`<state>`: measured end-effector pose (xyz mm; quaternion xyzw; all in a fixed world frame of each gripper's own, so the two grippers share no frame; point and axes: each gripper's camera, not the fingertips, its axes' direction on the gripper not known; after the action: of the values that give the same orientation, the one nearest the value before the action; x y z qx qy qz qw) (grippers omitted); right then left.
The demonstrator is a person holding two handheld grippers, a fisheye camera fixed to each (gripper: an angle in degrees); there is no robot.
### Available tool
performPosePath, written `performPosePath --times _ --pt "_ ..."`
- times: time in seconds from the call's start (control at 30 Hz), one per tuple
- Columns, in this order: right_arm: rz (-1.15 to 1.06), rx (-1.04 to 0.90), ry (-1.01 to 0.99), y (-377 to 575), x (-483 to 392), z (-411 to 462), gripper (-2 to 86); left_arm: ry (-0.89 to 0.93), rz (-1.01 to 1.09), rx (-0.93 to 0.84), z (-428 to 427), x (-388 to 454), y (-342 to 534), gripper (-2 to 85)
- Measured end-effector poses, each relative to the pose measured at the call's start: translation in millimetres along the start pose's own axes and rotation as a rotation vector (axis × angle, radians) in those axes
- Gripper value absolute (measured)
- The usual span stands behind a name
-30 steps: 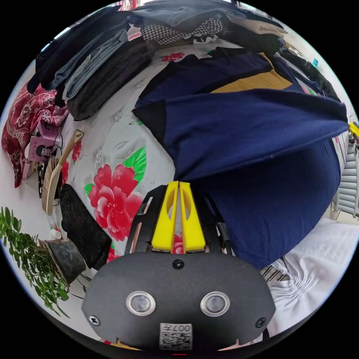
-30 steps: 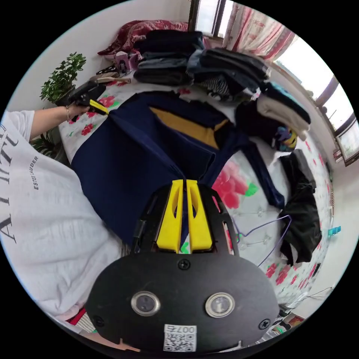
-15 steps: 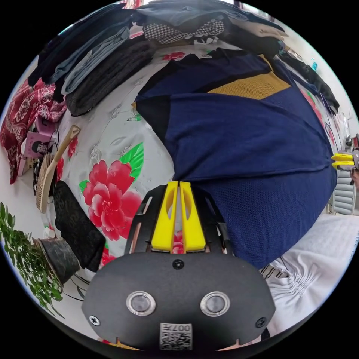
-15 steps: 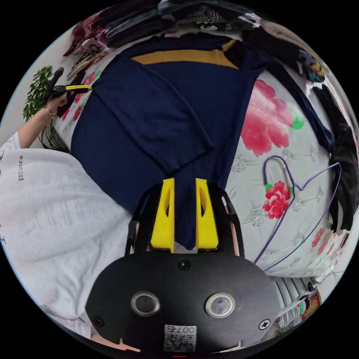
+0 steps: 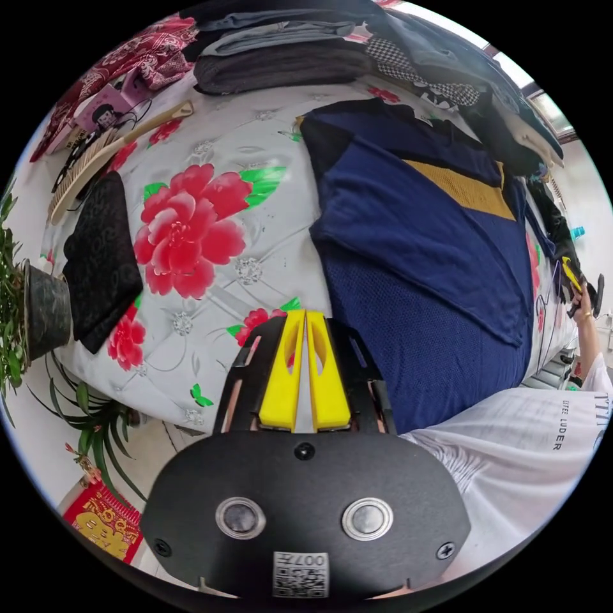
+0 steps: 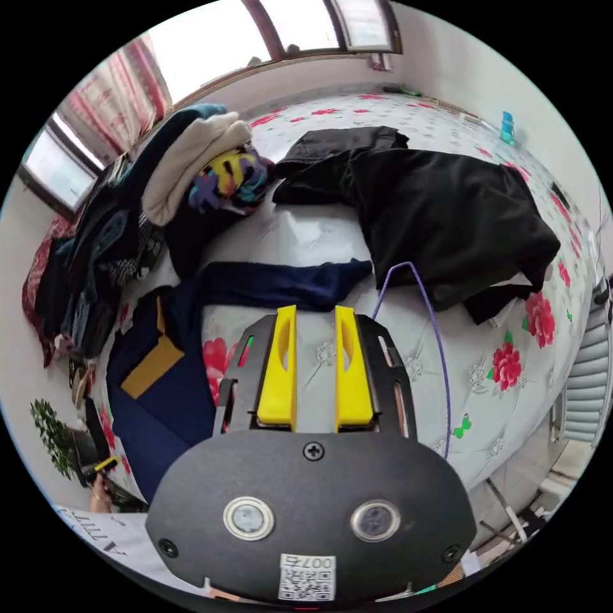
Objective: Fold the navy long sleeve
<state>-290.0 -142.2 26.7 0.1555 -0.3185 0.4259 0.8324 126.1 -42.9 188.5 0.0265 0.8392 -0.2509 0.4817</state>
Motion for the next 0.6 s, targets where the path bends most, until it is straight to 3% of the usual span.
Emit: performPosePath --times 0.13,0.3,0.47,0.6 --pt "0.137 -0.034 0.004 -49.1 33.1 22.6 8.4 0.008 0.004 -0.019 3.2 16.7 -17.8 -1.0" --pt "0.128 -0.119 -0.024 -79.9 39.8 37.4 4.2 0.022 -0.006 -0.016 3.5 27.4 -35.7 -1.0" --pt "-0.061 0.405 -0.231 -91.4 45.0 -96.4 1.6 0.018 0.003 -0.013 -4.3 26.9 -42.7 -1.0" --pt "-0.064 0.53 -0.248 -86.0 80.4 -136.1 1.1 0.031 0.009 -0.003 -8.2 22.4 -45.1 -1.0"
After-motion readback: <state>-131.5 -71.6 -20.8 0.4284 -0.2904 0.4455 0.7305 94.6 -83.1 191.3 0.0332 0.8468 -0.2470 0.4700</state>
